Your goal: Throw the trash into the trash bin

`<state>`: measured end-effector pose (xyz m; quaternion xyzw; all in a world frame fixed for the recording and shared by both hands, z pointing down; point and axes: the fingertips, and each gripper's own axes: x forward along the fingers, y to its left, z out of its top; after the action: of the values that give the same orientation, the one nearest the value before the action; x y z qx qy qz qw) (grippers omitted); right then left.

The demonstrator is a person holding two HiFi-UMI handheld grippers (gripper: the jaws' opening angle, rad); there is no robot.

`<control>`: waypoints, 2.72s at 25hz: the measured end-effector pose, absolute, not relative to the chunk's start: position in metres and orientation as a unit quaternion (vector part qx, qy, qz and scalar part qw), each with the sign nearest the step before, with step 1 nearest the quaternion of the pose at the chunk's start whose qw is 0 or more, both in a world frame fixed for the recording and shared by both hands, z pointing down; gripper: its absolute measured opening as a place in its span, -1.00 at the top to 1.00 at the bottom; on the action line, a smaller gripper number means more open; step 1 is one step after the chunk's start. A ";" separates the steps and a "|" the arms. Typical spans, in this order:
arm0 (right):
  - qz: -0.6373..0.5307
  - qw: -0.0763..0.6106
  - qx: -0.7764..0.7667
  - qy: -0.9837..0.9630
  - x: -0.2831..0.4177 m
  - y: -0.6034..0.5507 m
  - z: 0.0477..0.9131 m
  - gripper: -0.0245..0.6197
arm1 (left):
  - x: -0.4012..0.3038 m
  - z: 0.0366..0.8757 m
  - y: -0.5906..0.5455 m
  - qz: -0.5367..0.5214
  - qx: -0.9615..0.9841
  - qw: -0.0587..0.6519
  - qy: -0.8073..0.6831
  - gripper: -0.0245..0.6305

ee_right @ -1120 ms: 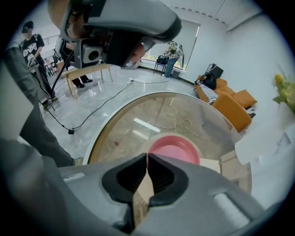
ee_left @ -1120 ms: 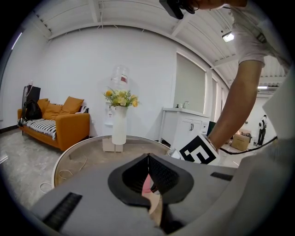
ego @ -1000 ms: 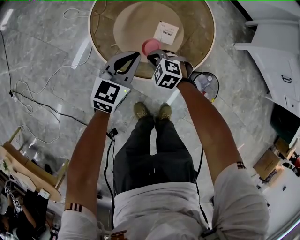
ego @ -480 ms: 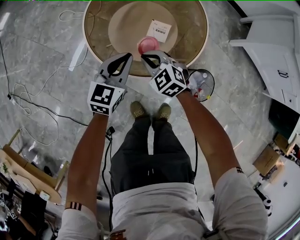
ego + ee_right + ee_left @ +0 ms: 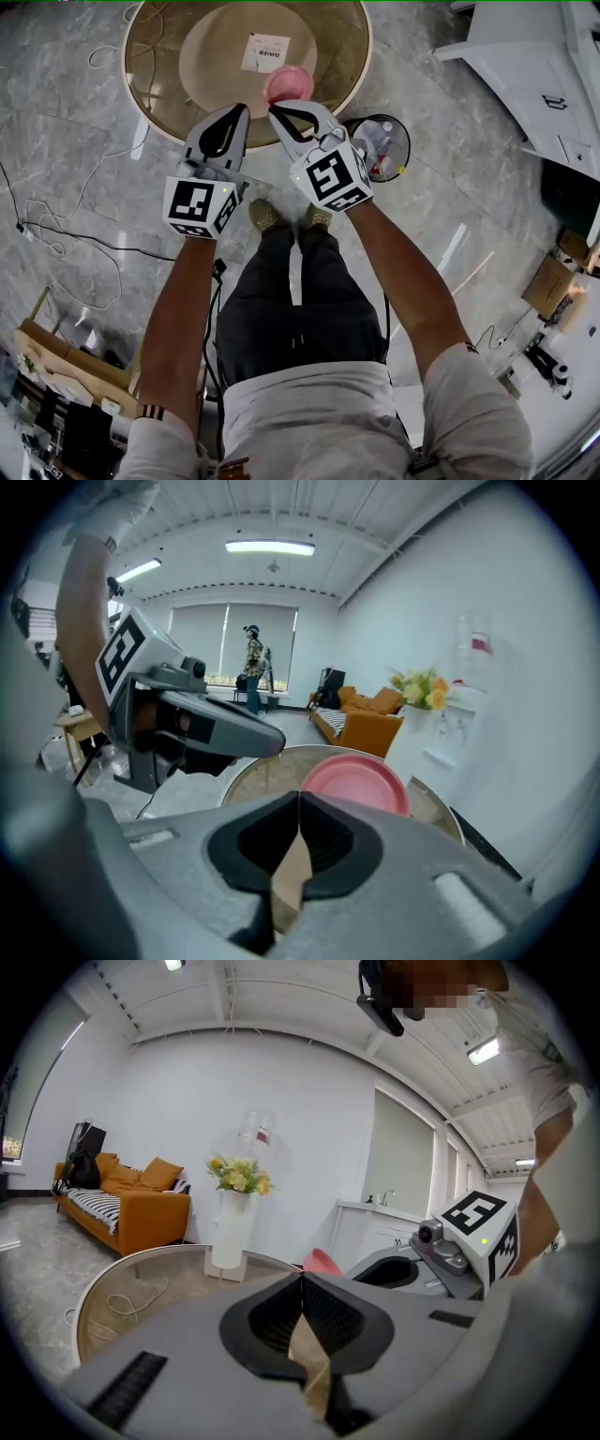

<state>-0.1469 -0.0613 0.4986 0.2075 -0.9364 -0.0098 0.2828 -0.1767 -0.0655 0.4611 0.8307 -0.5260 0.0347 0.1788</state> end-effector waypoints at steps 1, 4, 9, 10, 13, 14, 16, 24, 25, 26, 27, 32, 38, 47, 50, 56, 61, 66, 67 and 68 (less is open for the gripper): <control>-0.006 0.278 0.222 -0.935 -0.134 -0.063 0.494 0.90 | -0.165 0.458 -0.067 0.032 0.834 0.178 -0.521 0.93; 0.002 0.264 0.259 -0.929 -0.092 -0.066 0.483 0.90 | -0.124 0.451 -0.070 0.030 0.847 0.176 -0.500 0.93; 0.019 0.270 0.306 -0.913 -0.014 -0.062 0.484 0.90 | -0.057 0.444 -0.073 0.030 0.866 0.172 -0.468 0.93; 0.020 0.269 0.310 -0.912 -0.001 -0.061 0.484 0.90 | -0.044 0.444 -0.073 0.031 0.869 0.172 -0.463 0.93; 0.027 0.270 0.325 -0.906 0.038 -0.058 0.485 0.90 | -0.008 0.444 -0.072 0.036 0.877 0.171 -0.448 0.93; 0.030 0.272 0.330 -0.903 0.051 -0.057 0.486 0.90 | 0.004 0.445 -0.072 0.037 0.879 0.172 -0.443 0.93; 0.039 0.278 0.341 -0.897 0.077 -0.054 0.490 0.90 | 0.026 0.445 -0.072 0.039 0.883 0.173 -0.436 0.93; 0.100 0.346 0.353 -0.864 0.169 -0.028 0.544 0.90 | 0.099 0.449 -0.064 0.051 0.894 0.174 -0.410 0.93; 0.106 0.351 0.352 -0.861 0.177 -0.026 0.550 0.90 | 0.105 0.450 -0.064 0.052 0.894 0.175 -0.409 0.93; 0.113 0.356 0.349 -0.859 0.184 -0.024 0.556 0.90 | 0.109 0.450 -0.064 0.052 0.894 0.176 -0.410 0.93; 0.118 0.361 0.346 -0.858 0.190 -0.022 0.561 0.90 | 0.113 0.450 -0.064 0.053 0.893 0.177 -0.411 0.93; 0.133 0.388 0.325 -0.852 0.207 -0.020 0.589 0.90 | 0.124 0.450 -0.065 0.054 0.891 0.180 -0.414 0.93; 0.140 0.424 0.302 -0.842 0.213 -0.027 0.622 0.86 | 0.120 0.466 -0.070 0.055 0.885 0.189 -0.422 0.93; 0.144 0.423 0.299 -0.843 0.221 -0.035 0.621 0.78 | 0.120 0.468 -0.081 0.054 0.882 0.194 -0.426 0.93; 0.141 0.406 0.305 -0.850 0.217 -0.040 0.614 0.86 | 0.119 0.467 -0.082 0.054 0.882 0.192 -0.428 0.93; 0.131 0.346 0.330 -0.868 0.200 -0.052 0.585 0.92 | 0.108 0.463 -0.081 0.056 0.880 0.190 -0.432 0.93; 0.120 0.268 0.338 -0.894 0.172 -0.058 0.538 0.92 | 0.089 0.454 -0.080 0.048 0.875 0.185 -0.445 0.93; 0.088 0.195 0.310 -0.926 0.107 -0.063 0.483 0.92 | 0.048 0.446 -0.078 0.043 0.865 0.178 -0.467 0.93; 0.082 0.187 0.304 -0.930 0.094 -0.064 0.475 0.92 | 0.039 0.444 -0.077 0.042 0.863 0.176 -0.471 0.93; 0.078 0.182 0.299 -0.933 0.082 -0.065 0.468 0.92 | 0.031 0.442 -0.076 0.042 0.862 0.175 -0.475 0.93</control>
<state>0.0819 -0.0646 0.4684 0.2994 -0.9334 0.0777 0.1818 0.0310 -0.0759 0.4423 0.8616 -0.4746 0.0416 0.1749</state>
